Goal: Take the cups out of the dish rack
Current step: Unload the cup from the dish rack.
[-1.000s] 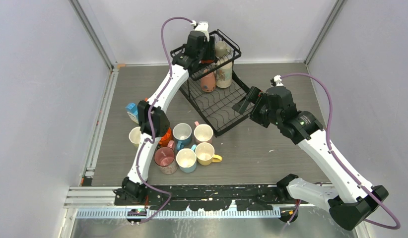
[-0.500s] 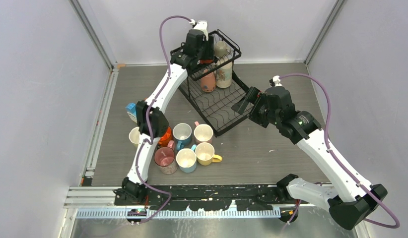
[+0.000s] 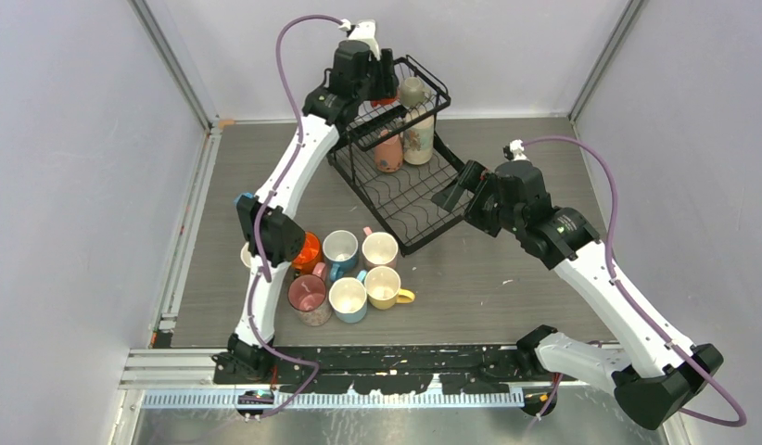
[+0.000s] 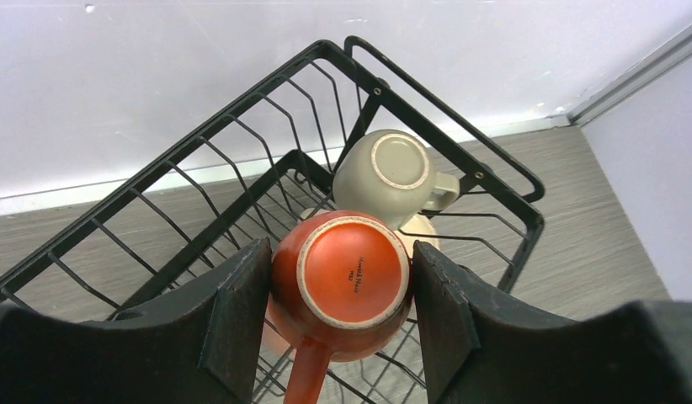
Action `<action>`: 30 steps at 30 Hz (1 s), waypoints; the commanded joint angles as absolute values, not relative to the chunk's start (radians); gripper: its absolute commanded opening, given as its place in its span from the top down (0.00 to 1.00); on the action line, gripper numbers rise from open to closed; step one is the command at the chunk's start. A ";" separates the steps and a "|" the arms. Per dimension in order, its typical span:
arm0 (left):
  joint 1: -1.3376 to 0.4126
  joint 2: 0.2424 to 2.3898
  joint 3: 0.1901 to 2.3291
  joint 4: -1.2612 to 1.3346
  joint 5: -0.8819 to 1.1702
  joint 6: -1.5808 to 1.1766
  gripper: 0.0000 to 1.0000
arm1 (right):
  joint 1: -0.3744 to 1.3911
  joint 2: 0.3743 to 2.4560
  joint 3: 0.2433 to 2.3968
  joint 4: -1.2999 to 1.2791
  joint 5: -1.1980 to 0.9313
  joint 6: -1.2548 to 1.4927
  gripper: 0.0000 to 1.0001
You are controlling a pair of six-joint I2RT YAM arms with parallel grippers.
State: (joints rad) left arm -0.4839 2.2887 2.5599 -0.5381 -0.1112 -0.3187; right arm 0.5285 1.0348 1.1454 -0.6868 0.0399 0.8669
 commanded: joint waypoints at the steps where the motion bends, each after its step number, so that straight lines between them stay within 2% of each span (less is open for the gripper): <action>1: -0.476 2.190 2.559 -0.533 -0.073 -0.396 0.88 | 0.527 1.045 1.157 -0.615 0.055 0.863 0.00; 12: -0.438 2.099 2.489 -0.610 -0.004 -0.607 0.96 | 0.518 1.088 1.180 -0.499 0.067 0.842 0.00; 21: -0.428 2.006 2.385 -0.650 0.131 -0.743 0.99 | 0.452 1.126 1.149 -0.241 -0.097 0.892 0.00; 30: -0.426 1.819 2.106 -0.528 0.214 -0.949 1.00 | 0.448 1.218 1.164 -0.048 -0.193 0.960 0.00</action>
